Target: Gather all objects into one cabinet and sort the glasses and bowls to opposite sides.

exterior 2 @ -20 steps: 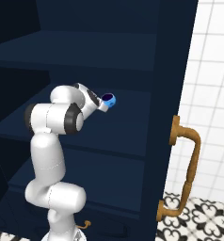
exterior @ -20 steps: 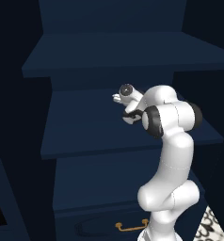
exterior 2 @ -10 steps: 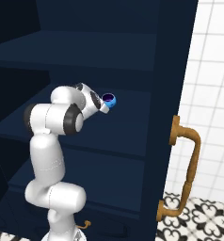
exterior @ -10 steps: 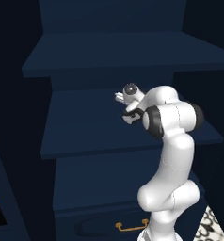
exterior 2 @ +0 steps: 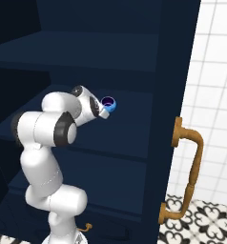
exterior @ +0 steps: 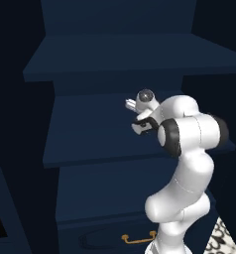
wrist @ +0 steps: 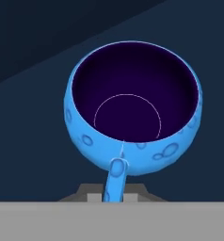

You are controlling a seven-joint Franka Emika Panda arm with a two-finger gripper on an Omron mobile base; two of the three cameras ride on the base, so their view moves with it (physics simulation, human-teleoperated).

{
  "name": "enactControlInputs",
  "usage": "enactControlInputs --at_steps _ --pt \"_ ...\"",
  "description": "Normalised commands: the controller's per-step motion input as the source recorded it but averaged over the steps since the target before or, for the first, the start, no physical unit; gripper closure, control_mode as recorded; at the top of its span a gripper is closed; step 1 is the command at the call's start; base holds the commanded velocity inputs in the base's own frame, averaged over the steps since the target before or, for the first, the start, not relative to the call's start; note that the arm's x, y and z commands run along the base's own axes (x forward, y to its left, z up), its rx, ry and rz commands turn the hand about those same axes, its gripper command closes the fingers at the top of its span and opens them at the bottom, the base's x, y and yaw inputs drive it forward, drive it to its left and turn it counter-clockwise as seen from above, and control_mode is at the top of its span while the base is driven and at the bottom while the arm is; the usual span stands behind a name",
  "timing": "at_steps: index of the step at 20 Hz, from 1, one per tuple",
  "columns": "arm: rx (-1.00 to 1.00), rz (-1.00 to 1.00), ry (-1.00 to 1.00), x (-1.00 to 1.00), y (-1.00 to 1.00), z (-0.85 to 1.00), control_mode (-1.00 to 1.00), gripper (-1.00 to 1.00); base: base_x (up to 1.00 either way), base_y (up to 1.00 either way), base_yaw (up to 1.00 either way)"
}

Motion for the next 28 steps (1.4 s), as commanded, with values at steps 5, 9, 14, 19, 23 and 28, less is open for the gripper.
enactControlInputs --at_steps 5,9,14,19,23,28 --pt "-0.05 0.1 -0.15 -0.77 0.0 0.0 -1.0 1.0 0.0 0.0 0.0" --pt "-0.09 0.14 -0.13 -0.86 0.0 0.0 -1.0 1.0 0.0 0.0 0.0" --pt "0.01 0.13 -0.01 -0.8 0.0 0.28 -1.0 1.0 0.0 0.0 0.0" --pt "0.0 0.08 0.03 -0.89 0.02 0.0 -1.0 1.0 0.0 0.0 0.0" --pt "0.0 0.09 0.05 -1.0 0.0 0.24 -1.0 1.0 0.0 0.0 0.0" --pt "-0.01 0.11 0.07 -1.0 0.0 0.12 -1.0 1.0 0.0 0.0 0.0"
